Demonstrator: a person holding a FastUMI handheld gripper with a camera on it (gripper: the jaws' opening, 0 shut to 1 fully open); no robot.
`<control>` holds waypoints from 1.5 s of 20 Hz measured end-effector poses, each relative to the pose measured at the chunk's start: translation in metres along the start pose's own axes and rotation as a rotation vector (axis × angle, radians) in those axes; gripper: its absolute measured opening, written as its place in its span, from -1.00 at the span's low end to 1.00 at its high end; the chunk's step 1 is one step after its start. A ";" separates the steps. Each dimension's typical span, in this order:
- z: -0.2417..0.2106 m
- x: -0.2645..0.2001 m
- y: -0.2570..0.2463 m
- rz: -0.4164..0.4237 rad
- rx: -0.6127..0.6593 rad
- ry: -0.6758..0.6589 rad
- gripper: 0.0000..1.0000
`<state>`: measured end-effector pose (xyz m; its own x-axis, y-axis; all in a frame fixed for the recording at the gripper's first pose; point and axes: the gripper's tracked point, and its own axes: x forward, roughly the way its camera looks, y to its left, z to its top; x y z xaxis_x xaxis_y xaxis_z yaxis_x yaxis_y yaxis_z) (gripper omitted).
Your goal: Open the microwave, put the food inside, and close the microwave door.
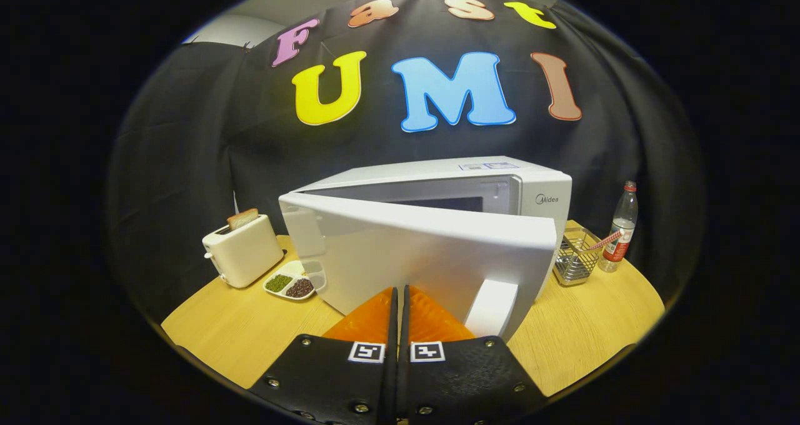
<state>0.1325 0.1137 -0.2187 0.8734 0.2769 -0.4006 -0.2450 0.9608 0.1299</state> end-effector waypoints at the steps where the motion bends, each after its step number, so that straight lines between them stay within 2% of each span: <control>1: 0.001 0.005 -0.003 -0.005 -0.004 0.000 -0.98; 23: 0.031 0.081 -0.055 -0.098 -0.011 -0.006 -0.99; 26: 0.034 0.084 -0.058 -0.115 -0.046 -0.023 -0.98; 30: 0.035 0.088 -0.055 -0.119 0.003 -0.002 -0.92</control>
<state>0.2374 0.0842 -0.2294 0.8971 0.1610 -0.4115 -0.1385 0.9868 0.0841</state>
